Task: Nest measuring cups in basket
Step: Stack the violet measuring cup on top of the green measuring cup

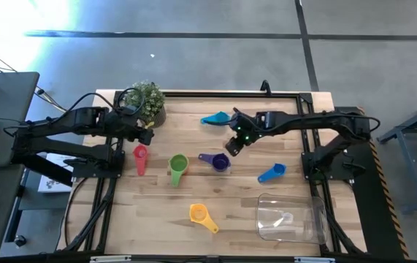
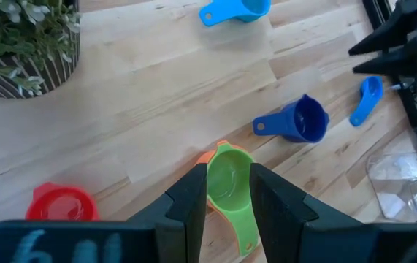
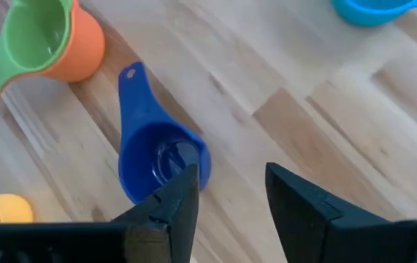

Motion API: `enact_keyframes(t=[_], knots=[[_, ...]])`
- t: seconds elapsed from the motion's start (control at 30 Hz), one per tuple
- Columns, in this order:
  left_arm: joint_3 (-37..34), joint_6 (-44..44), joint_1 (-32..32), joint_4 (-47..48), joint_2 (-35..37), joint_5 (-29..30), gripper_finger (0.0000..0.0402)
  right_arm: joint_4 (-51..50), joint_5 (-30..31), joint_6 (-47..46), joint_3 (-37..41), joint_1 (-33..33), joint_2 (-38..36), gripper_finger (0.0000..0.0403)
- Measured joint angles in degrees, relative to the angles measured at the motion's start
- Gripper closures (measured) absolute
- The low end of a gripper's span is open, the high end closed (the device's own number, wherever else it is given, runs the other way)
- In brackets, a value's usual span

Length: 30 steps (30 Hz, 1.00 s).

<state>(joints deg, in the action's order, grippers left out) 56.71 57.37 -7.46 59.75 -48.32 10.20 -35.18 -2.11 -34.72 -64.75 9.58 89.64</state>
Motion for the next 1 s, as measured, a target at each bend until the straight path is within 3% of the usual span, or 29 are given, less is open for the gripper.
enact_keyframes(t=[0.8, 1.0], knots=[[0.0, -0.6, 0.0, 0.0, 0.1, 0.0, 0.0304, 5.1, -0.2, -1.5, 0.0, -5.3, 12.8, 0.0252], [0.0, -0.6, 0.0, 0.0, 0.1, 0.0, 0.0304, 5.2, -0.3, -3.1, 0.0, -5.2, 13.5, 0.0287]])
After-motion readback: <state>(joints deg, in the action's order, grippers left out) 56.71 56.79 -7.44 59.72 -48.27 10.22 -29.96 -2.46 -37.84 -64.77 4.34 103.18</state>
